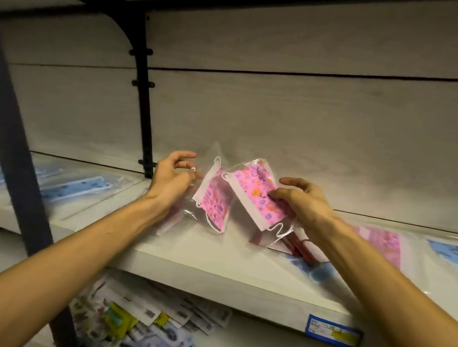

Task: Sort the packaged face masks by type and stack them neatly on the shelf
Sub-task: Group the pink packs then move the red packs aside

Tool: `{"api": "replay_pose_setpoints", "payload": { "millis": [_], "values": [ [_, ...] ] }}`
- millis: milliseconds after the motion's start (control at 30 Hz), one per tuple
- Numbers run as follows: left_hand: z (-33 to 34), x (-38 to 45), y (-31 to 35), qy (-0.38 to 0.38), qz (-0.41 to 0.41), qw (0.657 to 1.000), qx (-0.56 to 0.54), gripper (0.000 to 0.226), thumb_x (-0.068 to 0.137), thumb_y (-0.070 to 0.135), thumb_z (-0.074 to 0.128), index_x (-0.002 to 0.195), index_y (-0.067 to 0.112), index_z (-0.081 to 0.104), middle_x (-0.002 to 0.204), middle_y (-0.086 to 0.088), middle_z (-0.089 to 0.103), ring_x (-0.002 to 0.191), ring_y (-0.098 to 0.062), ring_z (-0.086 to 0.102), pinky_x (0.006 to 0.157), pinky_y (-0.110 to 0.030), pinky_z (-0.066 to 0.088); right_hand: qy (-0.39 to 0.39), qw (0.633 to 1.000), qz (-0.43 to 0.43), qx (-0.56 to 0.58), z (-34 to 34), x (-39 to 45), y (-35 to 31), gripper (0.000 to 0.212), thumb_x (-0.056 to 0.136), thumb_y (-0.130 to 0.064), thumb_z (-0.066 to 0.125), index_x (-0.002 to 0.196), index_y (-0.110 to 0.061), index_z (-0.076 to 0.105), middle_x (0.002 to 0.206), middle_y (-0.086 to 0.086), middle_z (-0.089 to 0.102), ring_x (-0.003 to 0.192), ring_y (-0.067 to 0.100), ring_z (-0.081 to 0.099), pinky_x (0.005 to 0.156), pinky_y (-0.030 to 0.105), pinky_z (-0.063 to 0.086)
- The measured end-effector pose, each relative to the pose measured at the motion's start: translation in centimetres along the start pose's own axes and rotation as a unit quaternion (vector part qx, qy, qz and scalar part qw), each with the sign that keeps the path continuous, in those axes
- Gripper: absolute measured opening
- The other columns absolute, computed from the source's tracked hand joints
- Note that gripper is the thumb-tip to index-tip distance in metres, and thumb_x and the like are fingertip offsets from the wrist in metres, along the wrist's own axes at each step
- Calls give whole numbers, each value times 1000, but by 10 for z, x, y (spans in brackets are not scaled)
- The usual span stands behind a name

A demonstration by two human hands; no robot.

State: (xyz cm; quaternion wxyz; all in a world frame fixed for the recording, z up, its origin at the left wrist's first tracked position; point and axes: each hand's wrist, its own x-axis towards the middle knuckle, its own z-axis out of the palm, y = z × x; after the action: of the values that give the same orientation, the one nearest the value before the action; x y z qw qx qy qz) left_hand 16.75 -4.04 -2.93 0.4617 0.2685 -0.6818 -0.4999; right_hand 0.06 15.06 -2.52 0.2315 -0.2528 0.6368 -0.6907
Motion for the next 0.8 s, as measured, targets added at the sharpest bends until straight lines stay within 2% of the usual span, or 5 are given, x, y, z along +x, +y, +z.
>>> {"api": "replay_pose_setpoints", "payload": {
  "millis": [167,233,400,667,800],
  "values": [
    [-55,12,-12,12,39,997,67,40,86,-3,72,122,13,64,119,-4,66,89,-1,63,61,-8,50,-9,1000,17,13,68,11,3,49,79,5,77,123,-4,58,96,18,71,61,18,67,42,23,54],
    [-77,14,-22,-7,24,991,128,42,89,-2,69,127,15,62,126,-3,64,92,-10,65,68,-15,55,-6,1000,13,10,93,17,8,50,79,1,78,124,-5,56,95,15,72,65,19,69,45,22,53],
    [-117,13,-47,-92,30,929,357,52,93,13,67,142,24,53,141,1,56,117,-17,60,93,-41,58,-37,998,10,-55,143,26,39,51,85,-7,71,133,-7,53,108,9,66,97,27,69,92,43,57],
    [-128,15,-60,-120,59,879,458,29,95,18,62,121,29,69,120,5,72,104,-13,66,91,-38,57,-114,943,-106,-294,145,27,58,52,77,-13,82,126,-14,65,121,2,69,103,20,68,95,43,56],
    [-120,14,-55,-47,136,863,484,36,102,33,50,136,23,57,135,-3,63,118,-23,59,96,-40,51,-100,915,-137,-367,141,22,55,51,83,-28,78,130,-17,63,129,1,65,115,20,61,102,41,50]
  ]
}}
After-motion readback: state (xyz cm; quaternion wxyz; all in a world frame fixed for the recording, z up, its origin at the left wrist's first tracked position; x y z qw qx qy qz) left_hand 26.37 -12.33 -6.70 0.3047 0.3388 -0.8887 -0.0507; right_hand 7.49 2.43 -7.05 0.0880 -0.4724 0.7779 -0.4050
